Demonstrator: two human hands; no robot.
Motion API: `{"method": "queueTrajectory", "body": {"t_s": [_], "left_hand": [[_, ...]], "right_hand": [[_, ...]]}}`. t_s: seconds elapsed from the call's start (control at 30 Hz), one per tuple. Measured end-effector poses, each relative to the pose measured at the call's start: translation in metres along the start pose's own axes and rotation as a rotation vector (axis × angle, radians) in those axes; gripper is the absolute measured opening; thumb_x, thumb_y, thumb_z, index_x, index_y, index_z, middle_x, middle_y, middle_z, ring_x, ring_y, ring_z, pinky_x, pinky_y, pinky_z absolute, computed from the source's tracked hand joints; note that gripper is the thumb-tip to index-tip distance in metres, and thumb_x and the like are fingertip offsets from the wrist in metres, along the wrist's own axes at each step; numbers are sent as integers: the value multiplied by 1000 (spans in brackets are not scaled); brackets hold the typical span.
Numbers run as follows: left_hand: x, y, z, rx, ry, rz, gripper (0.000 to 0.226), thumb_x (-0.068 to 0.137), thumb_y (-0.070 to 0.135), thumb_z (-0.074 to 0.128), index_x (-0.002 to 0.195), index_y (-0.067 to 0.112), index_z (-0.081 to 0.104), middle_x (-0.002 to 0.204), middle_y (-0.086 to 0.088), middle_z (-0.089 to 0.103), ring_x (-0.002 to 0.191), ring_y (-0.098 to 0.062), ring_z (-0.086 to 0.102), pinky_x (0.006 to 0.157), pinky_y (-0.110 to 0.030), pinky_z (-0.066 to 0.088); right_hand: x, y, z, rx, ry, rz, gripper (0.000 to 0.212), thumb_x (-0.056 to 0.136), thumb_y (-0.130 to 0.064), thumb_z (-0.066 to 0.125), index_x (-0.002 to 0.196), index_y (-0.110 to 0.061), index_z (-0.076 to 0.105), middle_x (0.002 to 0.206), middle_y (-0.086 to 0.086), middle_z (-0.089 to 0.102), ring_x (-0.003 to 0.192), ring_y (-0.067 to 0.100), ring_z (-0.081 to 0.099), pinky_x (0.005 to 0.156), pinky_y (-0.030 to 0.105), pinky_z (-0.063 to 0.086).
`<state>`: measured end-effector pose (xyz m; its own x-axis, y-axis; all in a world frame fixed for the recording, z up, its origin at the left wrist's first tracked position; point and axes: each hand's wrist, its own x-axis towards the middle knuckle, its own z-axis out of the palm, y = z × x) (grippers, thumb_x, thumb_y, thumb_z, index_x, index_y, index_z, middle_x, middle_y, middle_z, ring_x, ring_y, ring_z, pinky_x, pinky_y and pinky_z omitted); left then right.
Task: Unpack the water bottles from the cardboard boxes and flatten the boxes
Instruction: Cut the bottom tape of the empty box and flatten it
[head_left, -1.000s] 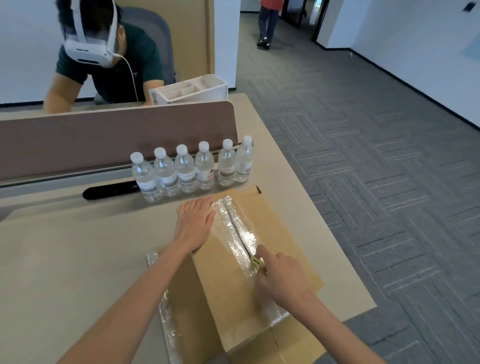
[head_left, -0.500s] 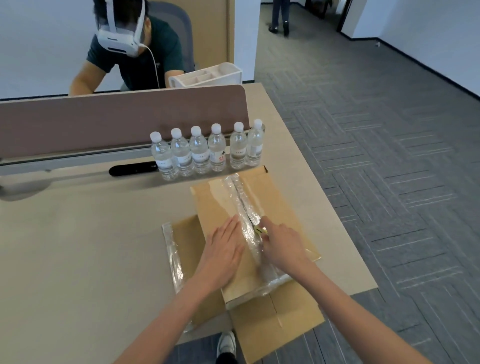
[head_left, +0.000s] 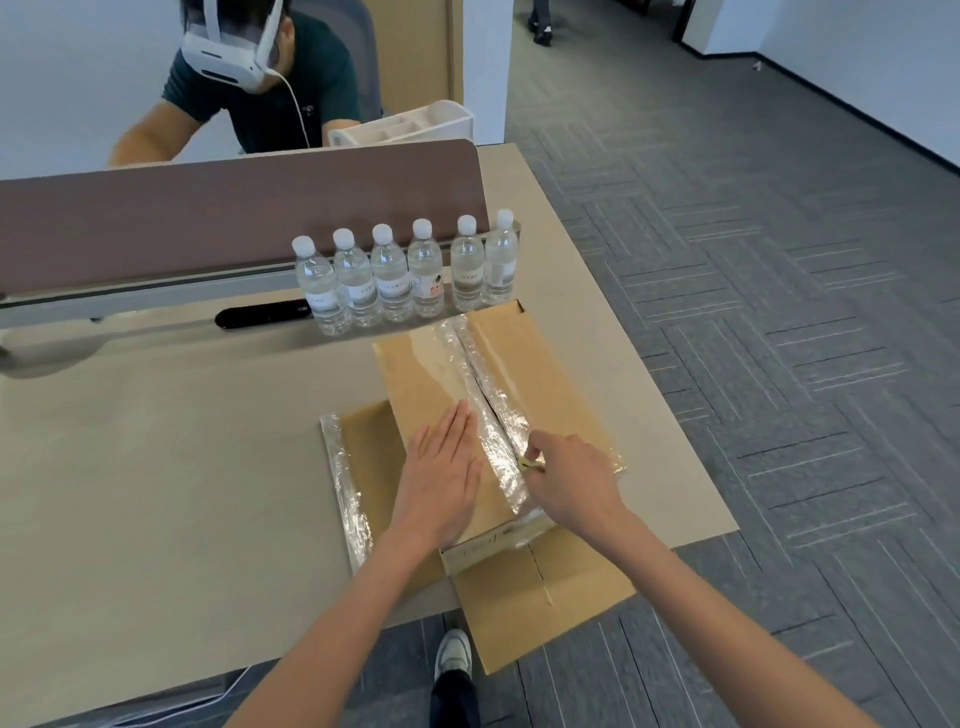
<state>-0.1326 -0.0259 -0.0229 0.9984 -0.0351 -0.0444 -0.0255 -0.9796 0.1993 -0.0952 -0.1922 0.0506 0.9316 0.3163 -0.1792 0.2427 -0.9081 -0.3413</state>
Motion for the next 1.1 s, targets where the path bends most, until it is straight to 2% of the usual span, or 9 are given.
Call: {"method": "queueTrajectory", "body": {"t_s": [0.23,0.37,0.57,0.67,0.83,1.0,1.1], "left_hand": [[0,1,3,0,22,-14,57,105,42,3,155,18,-10,162,5,-20,146,-6,-25,121,-34,-14],[1,1,3,20,17,-25,58,104,42,2,156,19,-10,162,5,-20,146,-7,-24,119,-34,-16],[1,3,5,37,16,-40,58,104,42,2,156,19,-8,163,4,-17,148,-9,-20,121,-38,-12],[1,6,5,67,19,-43,58,104,40,0,156,18,-6,163,4,-15,149,-10,-17,121,-41,-10],[2,6,6,84,34,-39,64,97,43,-8,157,18,-4,163,4,-13,149,-10,-15,122,-43,-8],[3,5,8,72,46,-37,59,102,40,-3,157,19,-3,163,4,-12,150,-9,-14,122,-44,-6],[3,4,9,75,50,-35,58,103,40,0,157,19,-2,164,5,-9,150,-9,-12,122,-44,-6]], "right_hand": [[-30,14,0,13,21,-35,24,90,-15,47,110,-17,59,70,-2,49,74,25,49,64,33,34],[-42,19,0,-21,6,-60,24,91,-16,46,111,-18,58,69,-3,47,70,24,48,56,31,28],[-59,24,0,-64,0,-92,24,91,-18,45,113,-18,56,74,-1,51,70,24,49,59,32,31],[-65,27,1,-39,14,-77,25,92,-18,45,115,-19,56,76,-4,50,68,22,47,55,31,28],[-73,31,5,-16,41,-71,23,94,-18,45,114,-19,56,63,-11,37,63,18,43,52,27,26],[-81,36,12,-1,101,-64,20,92,-19,47,110,-20,55,66,-6,46,63,20,44,48,23,20],[-86,35,20,4,125,-74,22,94,-18,45,115,-20,51,61,-6,43,59,19,43,47,23,20]]}}
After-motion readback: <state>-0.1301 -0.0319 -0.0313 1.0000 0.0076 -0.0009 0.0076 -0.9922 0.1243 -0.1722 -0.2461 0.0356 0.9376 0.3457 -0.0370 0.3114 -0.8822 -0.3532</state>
